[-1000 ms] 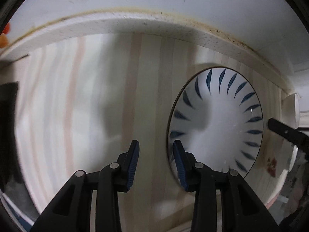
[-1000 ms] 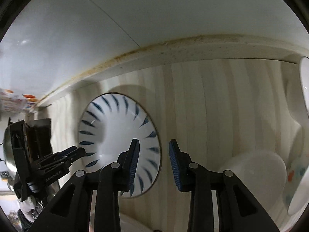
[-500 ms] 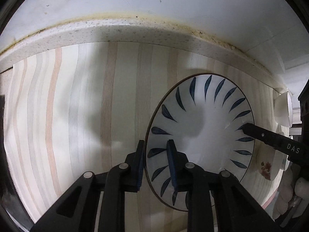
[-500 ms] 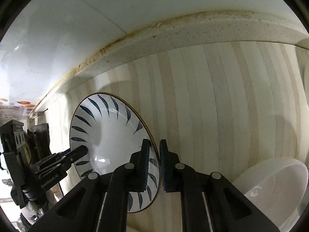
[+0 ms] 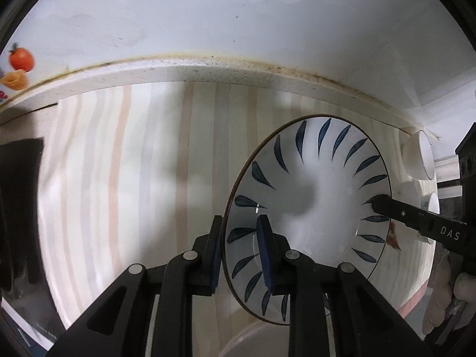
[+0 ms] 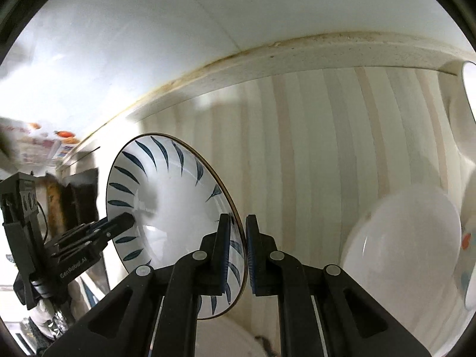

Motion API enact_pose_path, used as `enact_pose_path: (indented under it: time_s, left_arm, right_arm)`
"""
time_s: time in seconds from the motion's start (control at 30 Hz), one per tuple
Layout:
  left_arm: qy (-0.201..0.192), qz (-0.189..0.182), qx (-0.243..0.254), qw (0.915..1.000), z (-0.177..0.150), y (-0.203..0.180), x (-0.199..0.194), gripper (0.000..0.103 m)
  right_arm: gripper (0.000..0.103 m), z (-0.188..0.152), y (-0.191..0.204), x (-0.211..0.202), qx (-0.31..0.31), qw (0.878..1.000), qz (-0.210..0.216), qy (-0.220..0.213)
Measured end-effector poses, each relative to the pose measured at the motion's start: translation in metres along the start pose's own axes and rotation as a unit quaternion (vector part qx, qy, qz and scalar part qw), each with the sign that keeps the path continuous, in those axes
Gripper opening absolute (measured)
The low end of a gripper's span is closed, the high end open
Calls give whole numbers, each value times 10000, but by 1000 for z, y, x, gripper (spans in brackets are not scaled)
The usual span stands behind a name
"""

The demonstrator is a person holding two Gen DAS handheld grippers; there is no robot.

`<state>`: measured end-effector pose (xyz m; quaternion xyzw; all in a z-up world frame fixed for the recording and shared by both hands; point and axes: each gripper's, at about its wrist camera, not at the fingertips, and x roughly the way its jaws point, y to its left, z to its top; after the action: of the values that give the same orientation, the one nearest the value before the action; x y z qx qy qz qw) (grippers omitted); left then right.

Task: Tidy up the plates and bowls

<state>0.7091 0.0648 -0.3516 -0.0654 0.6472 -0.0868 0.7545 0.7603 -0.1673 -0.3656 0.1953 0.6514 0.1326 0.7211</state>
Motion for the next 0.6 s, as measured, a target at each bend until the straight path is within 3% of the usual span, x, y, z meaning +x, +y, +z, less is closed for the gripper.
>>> enact_pose_path:
  time_s: [0.33, 0.6]
  left_arm:
    - [-100, -38, 2, 9999, -47, 2, -66, 20]
    - [106, 37, 23, 9999, -112, -1, -56, 22]
  right_arm:
    - [12, -66, 7, -52, -141, 9995, 240, -118]
    - [12, -134, 1, -39, -98, 9994, 307, 150]
